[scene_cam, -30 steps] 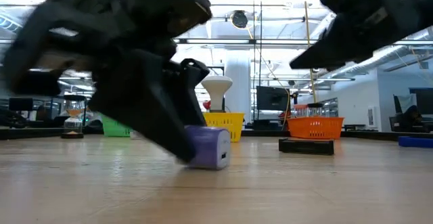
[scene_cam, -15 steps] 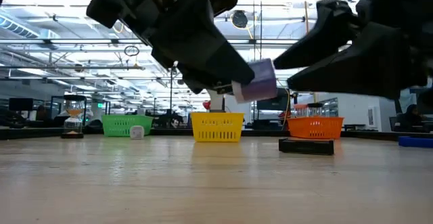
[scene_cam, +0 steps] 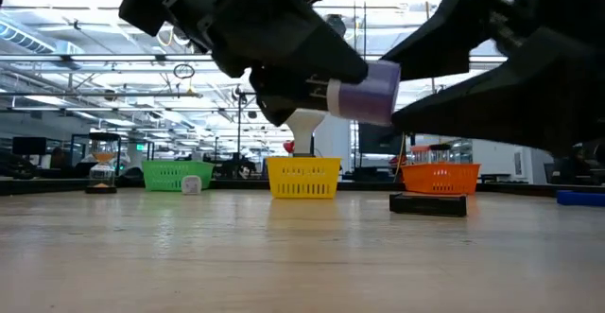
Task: Pick & Place Office items
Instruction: Put the left purple charger adapter into the yellow bin
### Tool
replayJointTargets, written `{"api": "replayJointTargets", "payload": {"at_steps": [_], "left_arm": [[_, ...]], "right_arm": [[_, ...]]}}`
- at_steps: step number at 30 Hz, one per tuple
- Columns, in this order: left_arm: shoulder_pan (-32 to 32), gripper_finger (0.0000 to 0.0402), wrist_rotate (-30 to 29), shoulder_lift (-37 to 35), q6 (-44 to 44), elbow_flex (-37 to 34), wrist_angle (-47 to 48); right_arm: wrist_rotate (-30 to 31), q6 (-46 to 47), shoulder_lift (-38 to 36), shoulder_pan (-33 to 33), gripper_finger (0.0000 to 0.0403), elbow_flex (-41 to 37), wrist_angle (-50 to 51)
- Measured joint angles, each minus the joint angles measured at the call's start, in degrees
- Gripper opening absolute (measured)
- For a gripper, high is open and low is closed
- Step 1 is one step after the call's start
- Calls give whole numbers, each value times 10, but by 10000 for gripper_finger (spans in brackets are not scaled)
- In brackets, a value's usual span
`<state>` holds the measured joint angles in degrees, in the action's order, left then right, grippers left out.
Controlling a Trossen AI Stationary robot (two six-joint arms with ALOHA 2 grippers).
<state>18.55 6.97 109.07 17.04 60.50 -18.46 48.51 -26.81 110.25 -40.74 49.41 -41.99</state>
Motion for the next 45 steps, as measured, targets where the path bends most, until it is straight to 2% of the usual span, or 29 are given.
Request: {"api": "replayJointTargets", "payload": {"at_steps": [8, 12, 15, 19, 25, 29, 32, 40, 45], "left_arm": [[1, 144, -32, -1, -8, 1, -30], [2, 144, -26, -1, -13, 1, -51], [2, 144, -19, -1, -4, 1, -62], [3, 145, -11, -1, -4, 1, -78], [0, 145, -7, -1, 11, -1, -77], [-4, 145, -6, -1, 21, -11, -96], [-8, 145, -14, -1, 31, -20, -120], [-11, 145, -33, -1, 31, -24, -139], [-10, 145, -25, -1, 33, -25, -144]], "right_arm": [[74, 6, -2, -27, 269, 2, -8], [84, 8, -1, -33, 286, 2, -5], [85, 3, -1, -28, 283, 2, -10], [79, -12, -1, -18, 249, 2, -16], [59, -54, -1, -20, 169, 1, -51], [67, -59, -1, -21, 148, 0, -55], [102, -61, -1, -23, 159, 0, -54], [206, -114, -1, -51, 237, 1, -77], [217, -116, -1, -73, 256, 1, -76]]}}
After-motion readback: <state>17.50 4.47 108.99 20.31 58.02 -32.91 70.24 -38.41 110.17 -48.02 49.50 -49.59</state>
